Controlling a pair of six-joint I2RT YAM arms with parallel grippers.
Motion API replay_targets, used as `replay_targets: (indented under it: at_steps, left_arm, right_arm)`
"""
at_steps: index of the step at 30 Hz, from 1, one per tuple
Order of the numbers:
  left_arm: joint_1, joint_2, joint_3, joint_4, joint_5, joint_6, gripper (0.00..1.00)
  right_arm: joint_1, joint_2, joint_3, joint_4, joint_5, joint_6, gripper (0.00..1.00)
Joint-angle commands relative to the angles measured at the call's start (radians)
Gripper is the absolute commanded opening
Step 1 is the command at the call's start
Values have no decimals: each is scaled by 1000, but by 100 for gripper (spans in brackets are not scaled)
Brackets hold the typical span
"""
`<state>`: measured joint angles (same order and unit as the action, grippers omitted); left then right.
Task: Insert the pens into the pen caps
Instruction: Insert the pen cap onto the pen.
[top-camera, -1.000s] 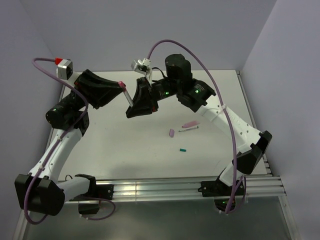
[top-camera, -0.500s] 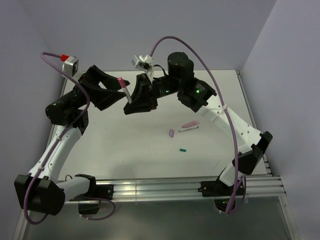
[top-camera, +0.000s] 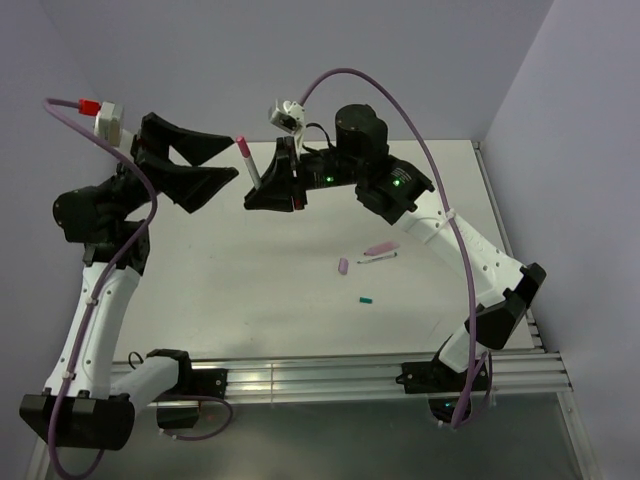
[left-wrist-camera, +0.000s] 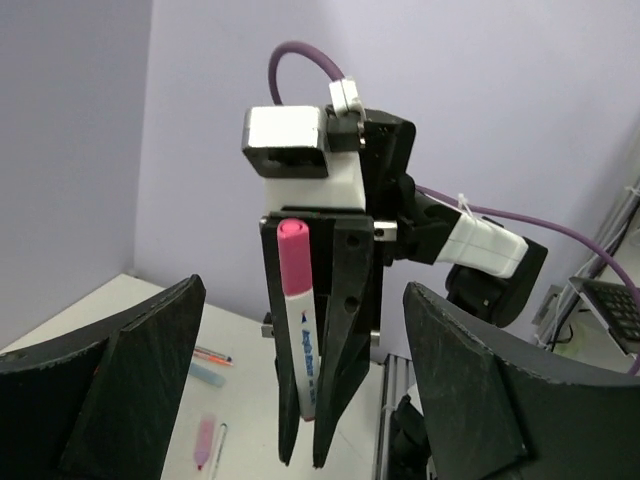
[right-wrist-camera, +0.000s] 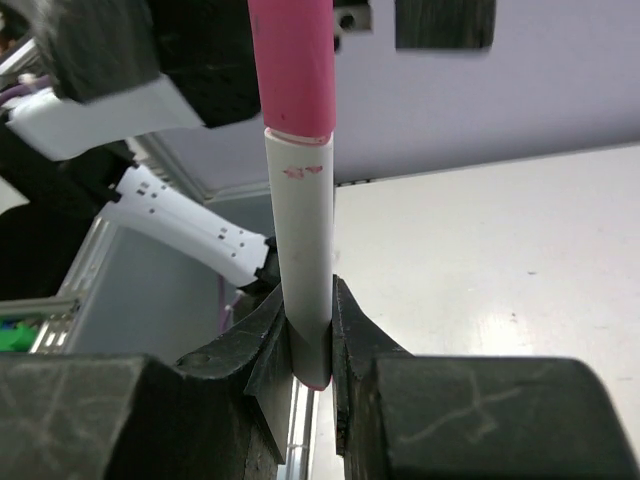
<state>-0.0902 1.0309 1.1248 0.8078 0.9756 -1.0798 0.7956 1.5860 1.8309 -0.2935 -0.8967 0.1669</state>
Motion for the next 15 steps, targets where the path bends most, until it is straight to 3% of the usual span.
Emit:
replay_targets:
  at_steps: [1,7,15]
  left_arm:
    - [4,23,114,-258,-44,139,87]
    - [3,96,291,-511,-106,276,87]
    - [-36,132,323,-515,-81,288,76]
  right_arm:
    - [-4,-31,34,1,79,-4,0]
    - [11,-27,22,-29,110,-40,0]
    - [17,-20,21,-41,111,-53,0]
